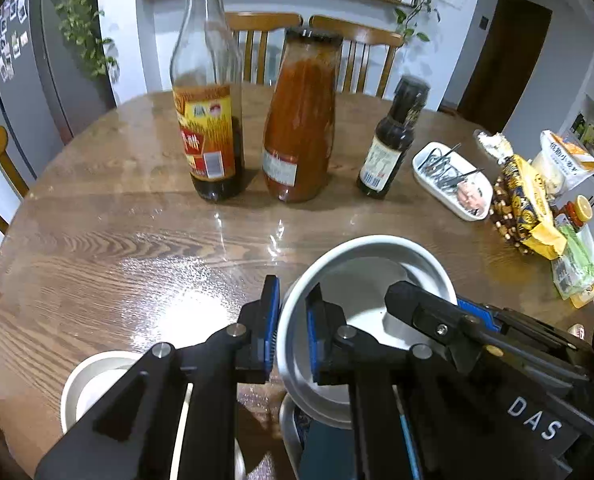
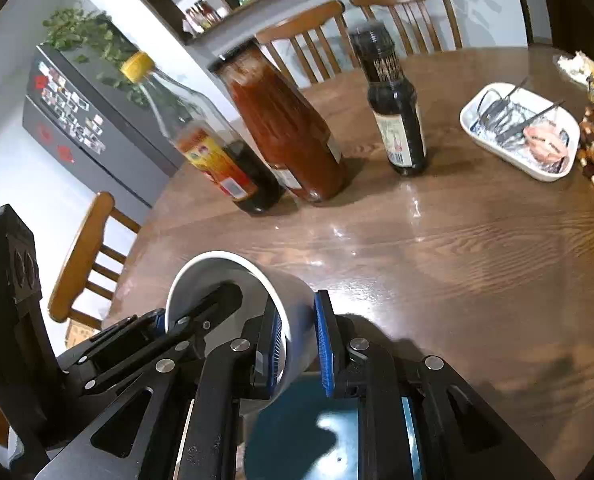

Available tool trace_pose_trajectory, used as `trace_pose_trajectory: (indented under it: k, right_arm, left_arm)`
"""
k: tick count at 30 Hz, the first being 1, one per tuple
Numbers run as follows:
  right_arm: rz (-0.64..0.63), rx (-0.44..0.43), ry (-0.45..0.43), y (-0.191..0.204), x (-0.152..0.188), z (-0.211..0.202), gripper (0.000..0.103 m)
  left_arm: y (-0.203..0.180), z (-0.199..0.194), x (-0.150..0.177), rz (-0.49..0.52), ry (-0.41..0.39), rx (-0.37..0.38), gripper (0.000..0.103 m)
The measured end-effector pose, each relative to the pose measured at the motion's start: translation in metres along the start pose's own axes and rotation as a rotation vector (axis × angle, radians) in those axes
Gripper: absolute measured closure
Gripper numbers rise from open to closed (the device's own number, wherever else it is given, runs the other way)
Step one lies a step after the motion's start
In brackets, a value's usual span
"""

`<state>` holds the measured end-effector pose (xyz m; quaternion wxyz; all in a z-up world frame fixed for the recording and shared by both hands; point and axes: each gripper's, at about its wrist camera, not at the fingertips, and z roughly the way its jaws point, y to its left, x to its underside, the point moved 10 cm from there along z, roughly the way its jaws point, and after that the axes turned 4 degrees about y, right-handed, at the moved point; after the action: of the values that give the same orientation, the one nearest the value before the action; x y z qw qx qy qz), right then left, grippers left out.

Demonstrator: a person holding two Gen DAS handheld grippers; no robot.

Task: Organize plates and bowls
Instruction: 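Lift the white ramekin with the left gripper and carry it back, then carry the held ramekin over the nested white bowls with the left gripper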

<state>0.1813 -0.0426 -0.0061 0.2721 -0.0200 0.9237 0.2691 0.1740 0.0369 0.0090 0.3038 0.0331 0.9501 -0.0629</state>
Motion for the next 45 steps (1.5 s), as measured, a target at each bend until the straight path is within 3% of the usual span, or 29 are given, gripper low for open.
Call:
trace_pose_trajectory:
  k: [13,35,45]
  right_arm:
    - [-0.026,-0.034,-0.065,0.026,0.014,-0.037,0.083]
    - [-0.126,-0.127,0.009,0.093,0.048,-0.027,0.083]
    - [-0.179,-0.173,0.090,0.124,0.074,-0.005,0.083]
  left_arm:
    - [0.002,-0.043,0.010,0.006,-0.091,-0.019,0.091]
    - [0.065,-0.078,0.038,-0.107,-0.116,-0.120,0.090]
    - [0.103,-0.080,0.068,-0.183,-0.068,-0.176,0.090]
